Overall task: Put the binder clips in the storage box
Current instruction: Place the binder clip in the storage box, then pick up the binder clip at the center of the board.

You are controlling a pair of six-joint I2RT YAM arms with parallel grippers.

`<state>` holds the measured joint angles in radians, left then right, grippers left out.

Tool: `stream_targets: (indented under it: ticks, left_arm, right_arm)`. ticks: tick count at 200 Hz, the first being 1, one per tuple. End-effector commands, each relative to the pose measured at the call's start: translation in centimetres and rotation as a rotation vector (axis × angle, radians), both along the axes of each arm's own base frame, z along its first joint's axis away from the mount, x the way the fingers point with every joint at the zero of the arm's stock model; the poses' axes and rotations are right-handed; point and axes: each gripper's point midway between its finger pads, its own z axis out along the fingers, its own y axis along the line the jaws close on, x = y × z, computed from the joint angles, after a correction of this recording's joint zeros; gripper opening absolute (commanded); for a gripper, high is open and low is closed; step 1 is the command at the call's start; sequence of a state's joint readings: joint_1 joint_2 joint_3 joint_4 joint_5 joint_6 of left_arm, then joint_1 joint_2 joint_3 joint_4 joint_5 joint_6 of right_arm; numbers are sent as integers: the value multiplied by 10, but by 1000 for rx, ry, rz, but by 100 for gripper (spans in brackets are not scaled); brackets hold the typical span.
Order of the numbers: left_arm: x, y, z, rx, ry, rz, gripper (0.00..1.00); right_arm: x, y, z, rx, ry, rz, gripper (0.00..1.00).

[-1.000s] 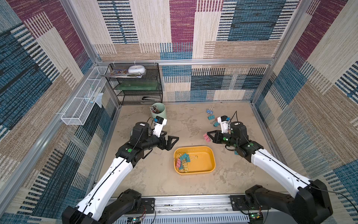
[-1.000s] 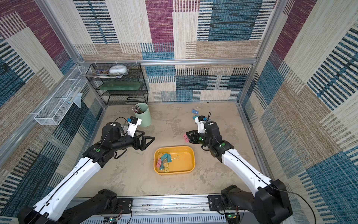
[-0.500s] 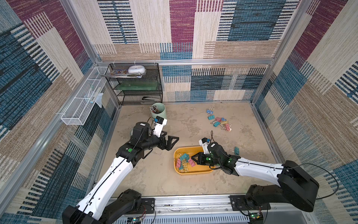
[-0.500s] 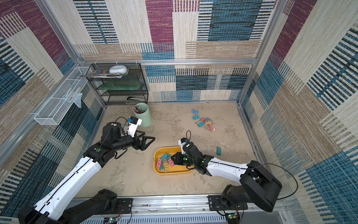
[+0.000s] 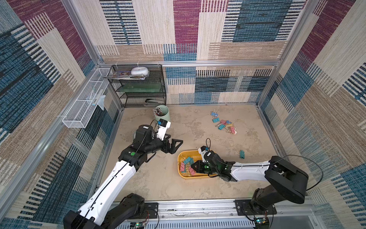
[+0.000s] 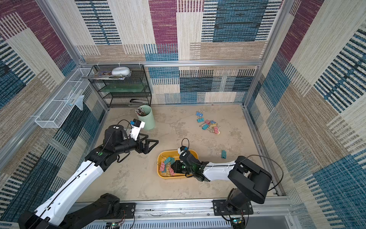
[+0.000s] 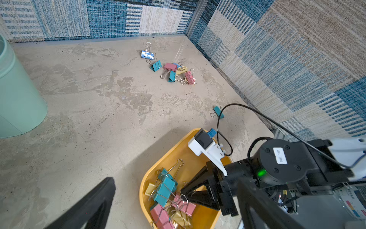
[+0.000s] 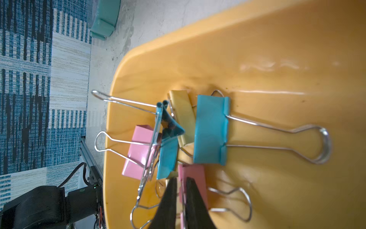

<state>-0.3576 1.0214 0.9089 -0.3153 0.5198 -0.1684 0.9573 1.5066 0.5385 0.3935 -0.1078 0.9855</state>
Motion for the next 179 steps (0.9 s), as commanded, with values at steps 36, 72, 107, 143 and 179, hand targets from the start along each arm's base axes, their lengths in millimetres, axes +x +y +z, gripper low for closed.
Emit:
stream_targets:
  ticks: [36,72,107,143,179]
  left_arm:
    - [-2,-7,13,-40,-43,-44,100]
    - [-7,-12,17,-66,-47,-81,100]
    - [-7,-11,18,-65,-49,-74,100]
    - [-6,-10,18,-67,-48,-69,100]
    - [-6,-9,17,-67,-41,-59,100]
  right_arm:
    - [24,-46,49,-113,-175,-183,37]
    - [49,-113,102,-233,-373,-434,40]
    - [81,-206,117,-436,-379,-651,40]
    - [104,-264,85,-597,-261,-724,43]
    - [109,-286,25,-739,-64,-697,52]
